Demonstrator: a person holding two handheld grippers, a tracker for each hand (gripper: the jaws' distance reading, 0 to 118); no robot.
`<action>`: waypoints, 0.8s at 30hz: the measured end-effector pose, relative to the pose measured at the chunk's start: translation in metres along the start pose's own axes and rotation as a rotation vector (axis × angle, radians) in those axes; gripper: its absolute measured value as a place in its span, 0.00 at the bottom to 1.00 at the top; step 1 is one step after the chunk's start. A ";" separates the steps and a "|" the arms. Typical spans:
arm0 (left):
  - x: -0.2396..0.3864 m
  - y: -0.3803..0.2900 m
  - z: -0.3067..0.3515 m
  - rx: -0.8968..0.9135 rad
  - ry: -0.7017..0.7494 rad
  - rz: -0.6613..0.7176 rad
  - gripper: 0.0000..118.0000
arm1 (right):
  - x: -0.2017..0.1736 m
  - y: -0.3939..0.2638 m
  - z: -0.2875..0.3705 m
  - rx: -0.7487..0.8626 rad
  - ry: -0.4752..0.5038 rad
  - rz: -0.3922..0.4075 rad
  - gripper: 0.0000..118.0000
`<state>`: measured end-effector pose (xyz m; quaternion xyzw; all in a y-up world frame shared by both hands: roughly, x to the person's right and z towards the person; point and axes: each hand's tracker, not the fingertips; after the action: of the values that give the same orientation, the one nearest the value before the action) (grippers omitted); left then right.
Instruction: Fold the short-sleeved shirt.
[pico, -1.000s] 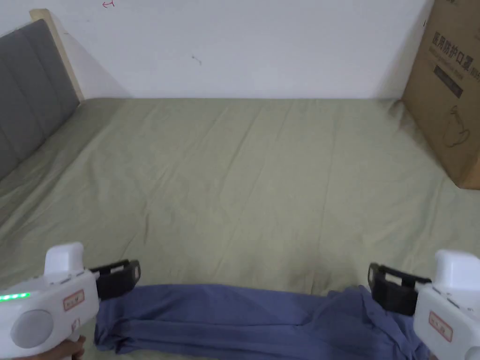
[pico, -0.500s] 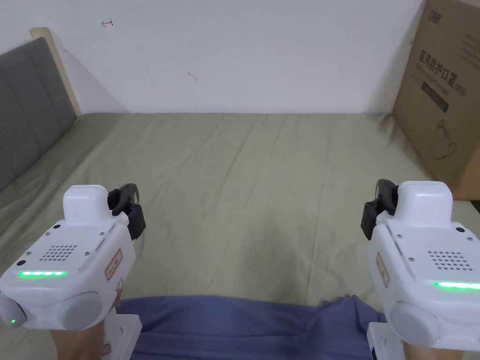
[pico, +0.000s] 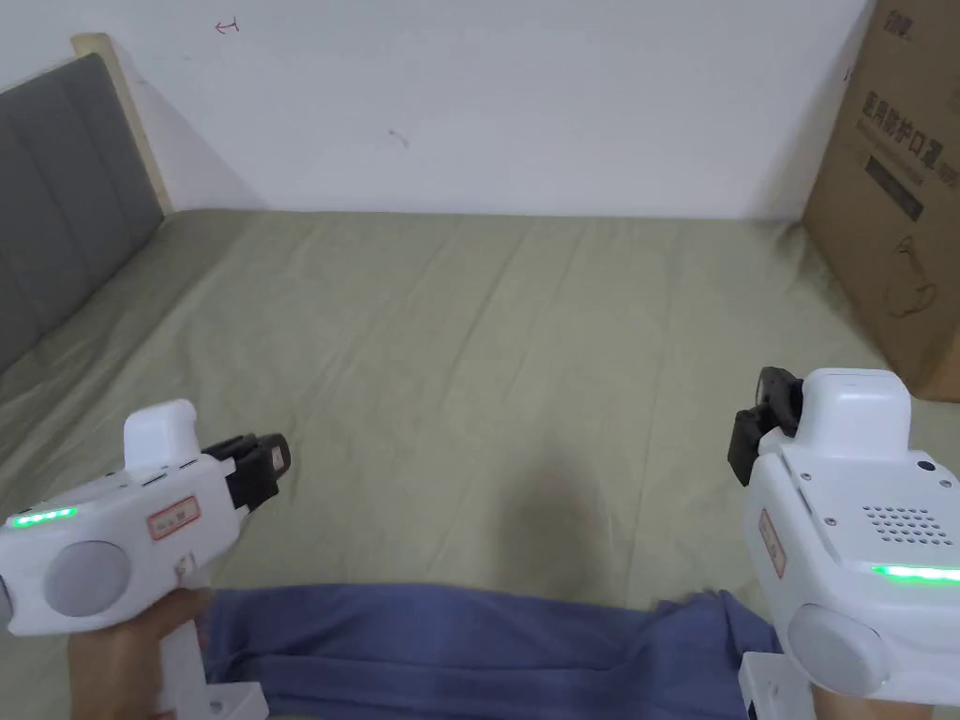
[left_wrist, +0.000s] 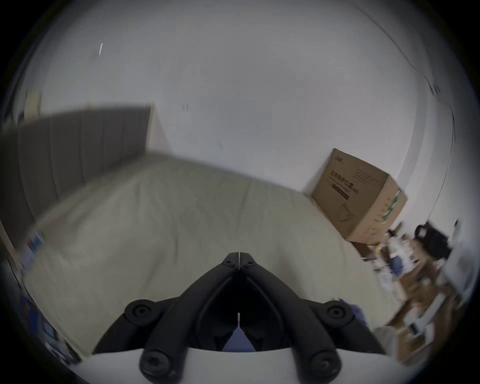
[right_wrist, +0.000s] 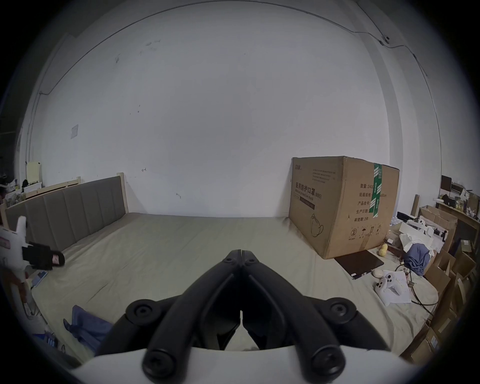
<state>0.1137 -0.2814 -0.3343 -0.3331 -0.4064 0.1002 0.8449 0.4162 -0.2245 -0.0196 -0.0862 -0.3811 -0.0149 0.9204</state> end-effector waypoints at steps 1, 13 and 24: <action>-0.017 -0.002 -0.003 -0.056 -0.014 0.055 0.00 | -0.002 -0.002 -0.001 -0.005 0.003 0.004 0.00; -0.146 -0.042 -0.002 -0.304 0.015 0.315 0.68 | -0.023 -0.022 -0.021 -0.096 0.017 0.038 0.00; -0.175 -0.080 -0.049 -0.460 -0.004 0.261 0.76 | -0.035 -0.040 -0.031 -0.169 0.025 0.071 0.00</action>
<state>0.0286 -0.4426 -0.4128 -0.5658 -0.3737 0.1140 0.7261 0.4093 -0.2704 -0.0599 -0.1769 -0.3638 -0.0156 0.9144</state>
